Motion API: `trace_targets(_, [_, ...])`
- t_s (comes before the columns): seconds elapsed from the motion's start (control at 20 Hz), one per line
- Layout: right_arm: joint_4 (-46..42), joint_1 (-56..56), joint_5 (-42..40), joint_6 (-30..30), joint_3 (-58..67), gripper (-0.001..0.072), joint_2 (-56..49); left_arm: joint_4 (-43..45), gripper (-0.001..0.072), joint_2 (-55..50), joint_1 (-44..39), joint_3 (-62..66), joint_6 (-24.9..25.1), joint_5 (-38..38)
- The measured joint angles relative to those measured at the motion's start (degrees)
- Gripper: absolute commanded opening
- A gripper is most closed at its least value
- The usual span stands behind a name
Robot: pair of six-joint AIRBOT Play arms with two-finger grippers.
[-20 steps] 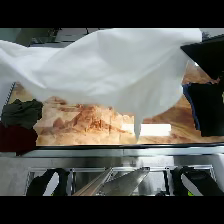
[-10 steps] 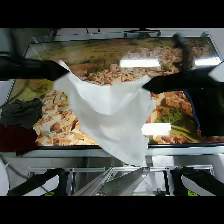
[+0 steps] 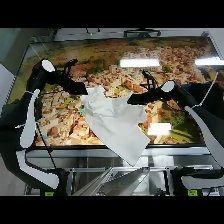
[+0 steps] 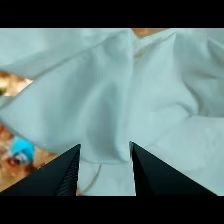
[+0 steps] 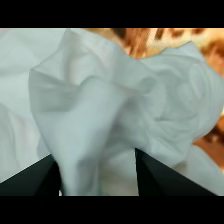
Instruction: Fold the shirts.
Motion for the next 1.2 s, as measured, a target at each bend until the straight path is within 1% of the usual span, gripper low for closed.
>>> trace_targets(0.1, [-1.88, -2.19, 1.53, -1.01, 1.97, 0.0503, 0.11, -1.64, 0.0337, -0.11, 0.52, -0.46, -2.12, -3.87])
trace_targets(0.15, [-3.08, -3.56, 2.43, -1.22, 2.69, 0.0503, 0.44, -2.95, 0.0337, 1.03, 0.5, -2.64, -2.69, -5.22])
trace_targets(0.3, [-6.08, -8.92, 4.98, -1.95, 3.89, 0.0503, 1.11, -6.86, 0.0337, 8.22, -1.75, -15.61, -3.72, -5.53])
trace_targets(0.4, [-7.04, -12.63, 6.58, -2.08, 4.24, 0.0503, 1.27, -8.04, 0.0337, 14.75, -4.94, -27.61, -4.57, -2.05])
trace_targets(0.5, [-7.69, -15.47, 7.45, -2.08, 4.39, 0.0503, 1.29, -9.38, 0.0337, 21.18, -9.25, -39.8, -6.25, 3.48])
trace_targets(0.6, [-7.89, -17.14, 8.22, -2.12, 4.48, 0.0503, 1.31, -12.07, 0.0337, 26.18, -13.38, -49.51, -7.41, 10.71])
trace_targets(0.7, [-8.04, -17.88, 8.7, -2.27, 4.52, 0.0503, 1.31, -16.65, 0.0338, 30.25, -17.29, -57.27, -8.2, 19.02])
trace_targets(0.8, [-8.07, -18.16, 9.6, -2.34, 4.52, 0.0503, 1.31, -20.09, 0.0338, 32.94, -20.06, -62.55, -8.72, 26.03])
trace_targets(0.85, [-8.07, -18.23, 9.94, -2.47, 4.55, 0.0502, 1.31, -21.16, 0.0338, 33.94, -20.94, -64.54, -9.25, 27.91])
trace_targets(0.95, [-8.07, -18.34, 10.4, -2.49, 4.55, 0.0503, 1.31, -22.6, 0.0337, 35.78, -22.03, -67.43, -9.75, 30.42])
trace_targets(1.1, [-8.0, -18.4, 10.88, -2.54, 4.55, 0.0503, 1.31, -23.39, 0.0338, 39.1, -22.18, -69.53, -11.08, 31.98])
trace_targets(1.2, [-7.58, -18.4, 11.23, -2.69, 4.55, 0.0503, 1.31, -21.49, 0.0338, 41.51, -22.21, -70.23, -13.55, 33.48])
